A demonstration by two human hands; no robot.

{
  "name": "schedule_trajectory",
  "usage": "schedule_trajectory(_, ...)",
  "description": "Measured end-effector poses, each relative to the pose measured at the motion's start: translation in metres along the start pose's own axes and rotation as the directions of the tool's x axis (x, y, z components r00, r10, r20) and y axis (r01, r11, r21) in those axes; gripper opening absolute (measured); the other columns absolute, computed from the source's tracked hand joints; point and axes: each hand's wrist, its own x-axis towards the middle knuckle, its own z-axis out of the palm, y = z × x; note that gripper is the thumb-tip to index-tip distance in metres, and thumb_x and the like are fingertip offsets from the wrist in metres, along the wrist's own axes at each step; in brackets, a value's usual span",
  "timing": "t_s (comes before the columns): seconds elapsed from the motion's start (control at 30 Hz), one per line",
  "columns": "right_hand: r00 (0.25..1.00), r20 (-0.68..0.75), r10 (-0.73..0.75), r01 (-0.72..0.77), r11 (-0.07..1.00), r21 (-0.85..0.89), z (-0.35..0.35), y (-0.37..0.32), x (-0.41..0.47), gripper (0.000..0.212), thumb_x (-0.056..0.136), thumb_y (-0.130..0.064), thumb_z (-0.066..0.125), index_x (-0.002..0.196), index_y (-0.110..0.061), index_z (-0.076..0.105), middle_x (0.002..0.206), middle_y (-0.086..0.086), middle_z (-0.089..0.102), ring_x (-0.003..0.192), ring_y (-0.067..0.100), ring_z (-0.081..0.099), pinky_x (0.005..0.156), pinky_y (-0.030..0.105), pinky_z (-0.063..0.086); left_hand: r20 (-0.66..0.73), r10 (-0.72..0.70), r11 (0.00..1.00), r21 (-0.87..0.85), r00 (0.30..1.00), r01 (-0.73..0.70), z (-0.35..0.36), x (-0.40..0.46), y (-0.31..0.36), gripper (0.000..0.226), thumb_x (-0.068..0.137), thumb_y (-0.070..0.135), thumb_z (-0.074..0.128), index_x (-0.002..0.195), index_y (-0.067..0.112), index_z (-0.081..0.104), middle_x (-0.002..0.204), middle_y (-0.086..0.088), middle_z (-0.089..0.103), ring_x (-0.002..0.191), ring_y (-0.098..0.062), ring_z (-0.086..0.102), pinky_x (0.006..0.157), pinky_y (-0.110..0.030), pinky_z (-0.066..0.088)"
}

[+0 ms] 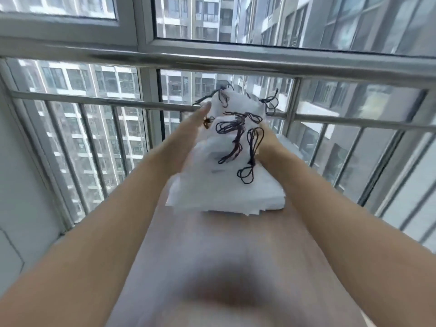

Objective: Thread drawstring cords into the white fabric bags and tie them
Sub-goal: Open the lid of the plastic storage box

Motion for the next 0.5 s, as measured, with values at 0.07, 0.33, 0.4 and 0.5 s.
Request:
schedule_trajectory(0.07,0.992,-0.106,0.074,-0.074,0.997,-0.001,-0.028,-0.024,0.013,0.019,0.069,0.008,0.071,0.079,-0.007,0.075,0.069,0.0,0.07,0.067,0.015,0.069,0.056,0.022,0.054,-0.157,0.081,0.996,0.056,0.984,-0.073,0.002,0.027,0.004,0.057,0.088,0.06,0.046,0.127,0.02,0.059,0.129,-0.01,0.063,0.117,-0.026,0.059,0.092,-0.038,0.046)
schedule_trajectory(0.33,0.775,-0.332,0.538,-0.551,0.832,0.061,-0.078,0.007,0.084,0.031,0.101,-0.025,0.059,0.082,-0.002,0.062,0.066,0.01,0.069,0.062,0.021,0.069,0.059,0.033,0.058,0.011,-0.033,0.65,0.76,0.999,0.014,0.005,0.077,-0.077,0.084,0.08,0.021,0.063,0.151,0.035,0.022,0.137,0.007,0.046,0.11,-0.018,0.051,0.083,-0.03,0.045)
schedule_trajectory(0.4,0.756,-0.276,0.593,-0.64,0.758,-0.124,-0.078,0.027,0.105,0.033,0.1,-0.038,0.062,0.108,-0.006,0.064,0.104,0.006,0.07,0.1,0.021,0.068,0.079,0.034,0.055,0.024,0.03,0.473,0.881,0.999,-0.035,0.003,0.084,-0.095,0.087,0.079,0.043,0.075,0.15,0.03,0.025,0.133,0.002,0.048,0.119,-0.018,0.044,0.094,-0.032,0.042)
schedule_trajectory(0.5,0.799,-0.226,0.558,-0.571,0.583,-0.578,-0.066,0.035,0.113,0.028,0.107,-0.018,0.046,0.125,0.0,0.057,0.116,0.01,0.052,0.109,0.018,0.051,0.093,0.029,0.043,0.051,0.189,0.294,0.95,0.981,-0.106,0.003,0.09,-0.111,0.051,0.087,0.054,0.067,0.118,0.016,0.053,0.109,-0.004,0.058,0.106,-0.021,0.048,0.084,-0.035,0.042)
